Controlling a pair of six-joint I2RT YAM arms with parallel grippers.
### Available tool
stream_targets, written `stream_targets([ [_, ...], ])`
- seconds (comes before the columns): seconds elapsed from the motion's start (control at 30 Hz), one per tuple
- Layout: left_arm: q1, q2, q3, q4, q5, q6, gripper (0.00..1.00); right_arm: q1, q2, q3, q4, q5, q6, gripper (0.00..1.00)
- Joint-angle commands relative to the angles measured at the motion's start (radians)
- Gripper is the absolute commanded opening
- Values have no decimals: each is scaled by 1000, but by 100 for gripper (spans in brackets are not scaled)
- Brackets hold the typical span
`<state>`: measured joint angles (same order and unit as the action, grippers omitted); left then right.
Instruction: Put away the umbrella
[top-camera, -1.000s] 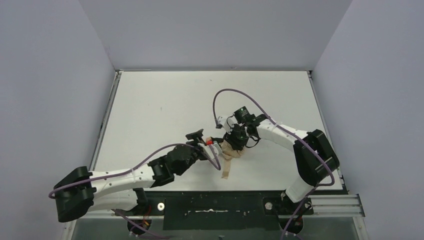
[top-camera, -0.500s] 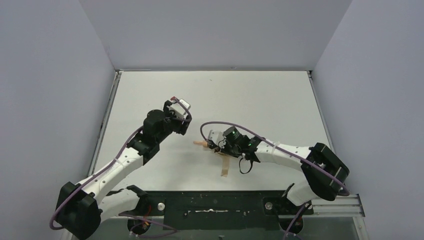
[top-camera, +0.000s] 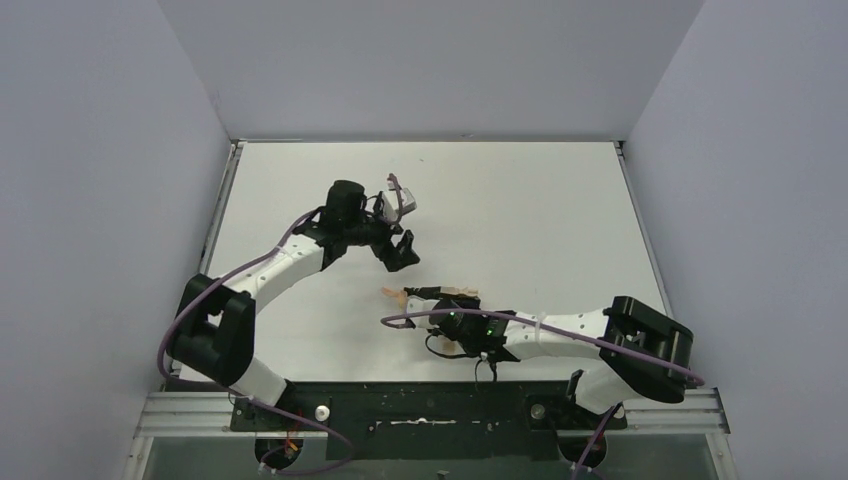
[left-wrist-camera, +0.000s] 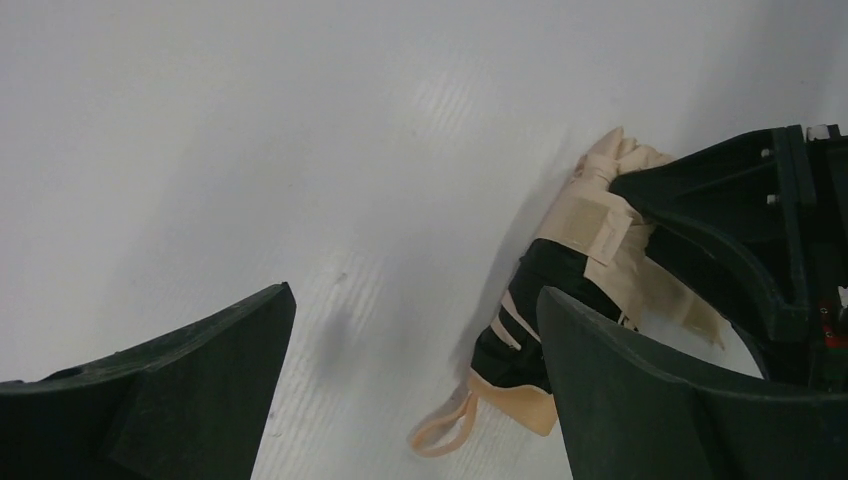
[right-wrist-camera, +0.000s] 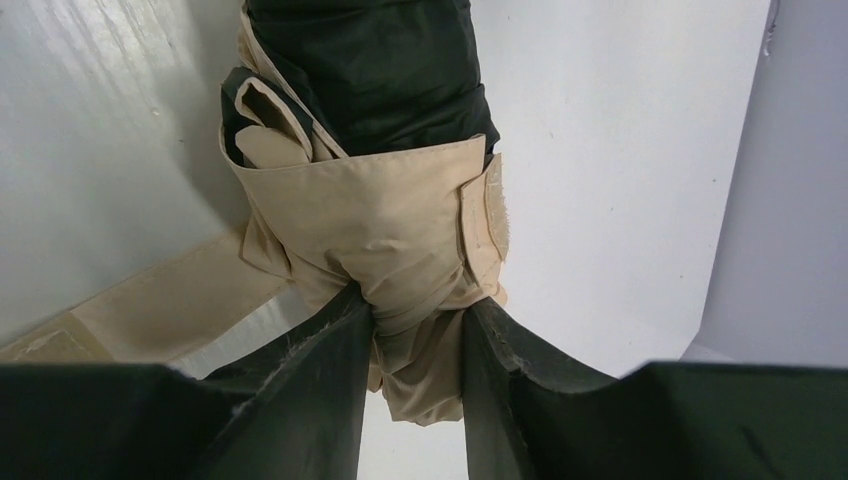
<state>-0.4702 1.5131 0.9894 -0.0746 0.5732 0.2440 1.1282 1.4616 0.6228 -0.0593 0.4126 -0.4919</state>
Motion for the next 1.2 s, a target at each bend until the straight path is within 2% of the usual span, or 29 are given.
stream_targets([
  [0.0, -16, 91, 96, -119, 229, 42, 91, 39, 40, -62, -54, 1, 36, 11],
  [0.2, -103, 185, 148, -246, 241, 144, 92, 47, 41, -70, -36, 11, 46, 10],
  [0.57, -170, 331, 187, -321, 246, 206, 91, 58, 47, -75, -40, 13, 59, 10],
  [0.93, -193, 386, 175, -345, 170, 272, 62, 60, 42, -75, -36, 15, 62, 10],
  [1.17, -208, 412, 196, -342, 96, 268, 36, 60, 31, -75, -32, 17, 68, 11],
])
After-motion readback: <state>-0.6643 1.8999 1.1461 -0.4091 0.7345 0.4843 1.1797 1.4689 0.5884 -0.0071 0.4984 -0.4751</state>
